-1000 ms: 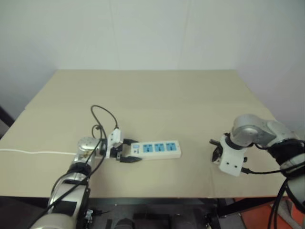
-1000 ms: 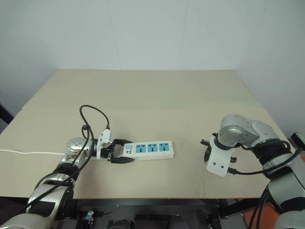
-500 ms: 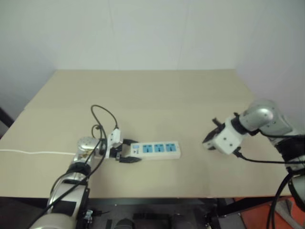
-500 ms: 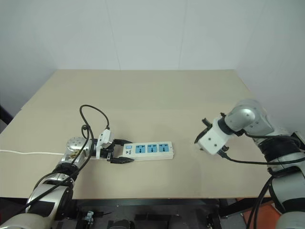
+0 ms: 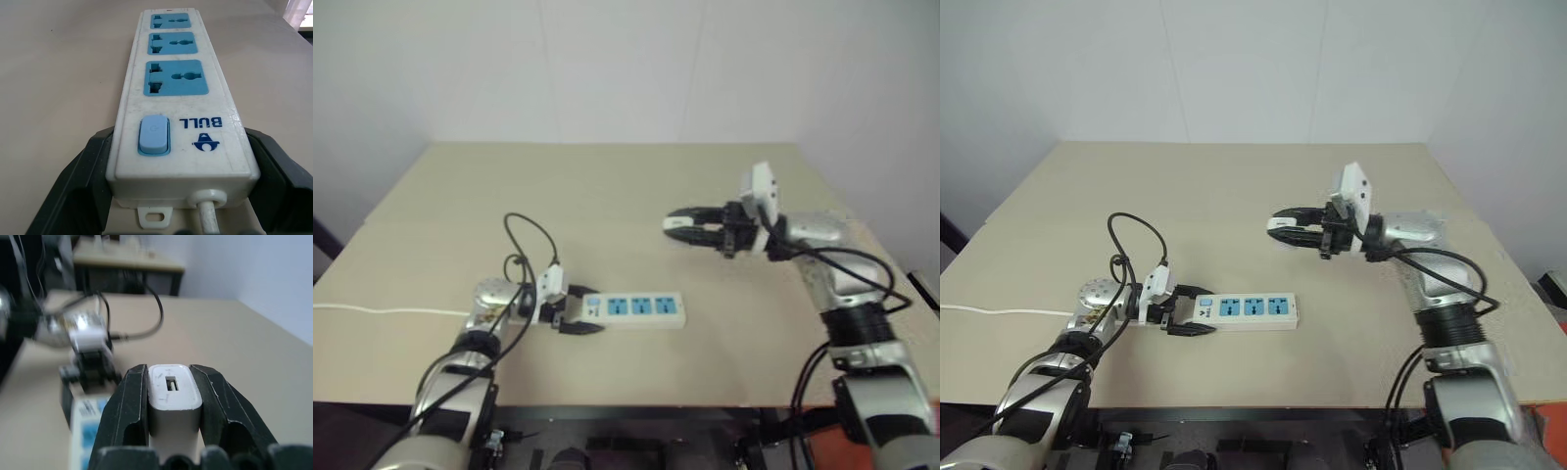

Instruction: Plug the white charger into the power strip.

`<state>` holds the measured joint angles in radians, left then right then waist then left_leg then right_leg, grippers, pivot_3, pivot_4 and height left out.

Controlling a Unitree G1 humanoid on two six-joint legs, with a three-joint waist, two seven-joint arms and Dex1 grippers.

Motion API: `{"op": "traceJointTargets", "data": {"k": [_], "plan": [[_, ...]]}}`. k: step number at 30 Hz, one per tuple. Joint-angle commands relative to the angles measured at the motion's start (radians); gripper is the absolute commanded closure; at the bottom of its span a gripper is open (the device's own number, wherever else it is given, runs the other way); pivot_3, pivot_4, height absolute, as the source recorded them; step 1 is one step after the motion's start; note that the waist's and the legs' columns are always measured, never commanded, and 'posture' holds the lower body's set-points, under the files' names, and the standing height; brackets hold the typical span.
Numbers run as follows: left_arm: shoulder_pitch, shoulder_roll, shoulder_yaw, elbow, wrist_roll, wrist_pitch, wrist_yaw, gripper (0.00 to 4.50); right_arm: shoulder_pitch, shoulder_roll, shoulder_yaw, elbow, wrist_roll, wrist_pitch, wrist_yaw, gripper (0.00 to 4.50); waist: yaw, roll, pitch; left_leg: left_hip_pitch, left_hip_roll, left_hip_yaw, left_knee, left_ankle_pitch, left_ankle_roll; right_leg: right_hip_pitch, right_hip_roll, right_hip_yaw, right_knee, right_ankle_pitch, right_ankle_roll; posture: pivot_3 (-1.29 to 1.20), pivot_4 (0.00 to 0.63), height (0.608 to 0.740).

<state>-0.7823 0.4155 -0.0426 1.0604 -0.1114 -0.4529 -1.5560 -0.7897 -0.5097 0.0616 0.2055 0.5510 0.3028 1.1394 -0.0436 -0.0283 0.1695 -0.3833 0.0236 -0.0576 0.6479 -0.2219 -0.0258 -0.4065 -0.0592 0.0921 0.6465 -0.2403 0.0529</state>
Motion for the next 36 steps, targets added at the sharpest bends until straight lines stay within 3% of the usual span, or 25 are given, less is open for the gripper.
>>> {"op": "traceJointTargets", "data": {"k": [1,14,24,36], "plan": [[-0.021,0.008,-0.008,0.012,0.013,0.002,-0.001,1.19,0.004,0.058,-0.028,-0.025,0.051,0.053,-0.015,3.38,0.000,0.000,0.000,0.000,0.000,0.000,0.000,0.000,0.000,0.000,0.000,0.000,0.000,0.000,0.000,0.00,0.150,0.740],[-0.025,-0.001,-0.013,0.003,0.009,0.011,-0.020,1.19,0.018,0.260,0.047,0.218,-0.083,-0.163,0.133,3.38,-0.003,0.000,0.000,-0.001,0.000,-0.001,0.000,0.000,0.000,0.000,0.000,-0.001,0.000,0.000,0.000,0.00,0.150,0.740],[-0.030,-0.012,-0.022,-0.001,0.009,0.019,-0.028,1.19,-0.021,0.288,0.017,0.408,-0.151,-0.300,0.188,3.38,-0.002,0.000,0.000,-0.001,0.000,-0.001,0.000,0.000,0.000,0.000,0.000,-0.001,0.000,0.000,0.000,0.00,0.150,0.740],[-0.029,-0.014,-0.025,-0.003,0.008,0.023,-0.030,1.19,-0.053,0.332,0.008,0.497,-0.177,-0.356,0.192,3.38,-0.003,0.000,0.000,-0.001,0.000,-0.001,0.000,0.000,0.000,0.000,0.000,-0.001,0.000,0.000,0.000,0.00,0.150,0.740]]}}
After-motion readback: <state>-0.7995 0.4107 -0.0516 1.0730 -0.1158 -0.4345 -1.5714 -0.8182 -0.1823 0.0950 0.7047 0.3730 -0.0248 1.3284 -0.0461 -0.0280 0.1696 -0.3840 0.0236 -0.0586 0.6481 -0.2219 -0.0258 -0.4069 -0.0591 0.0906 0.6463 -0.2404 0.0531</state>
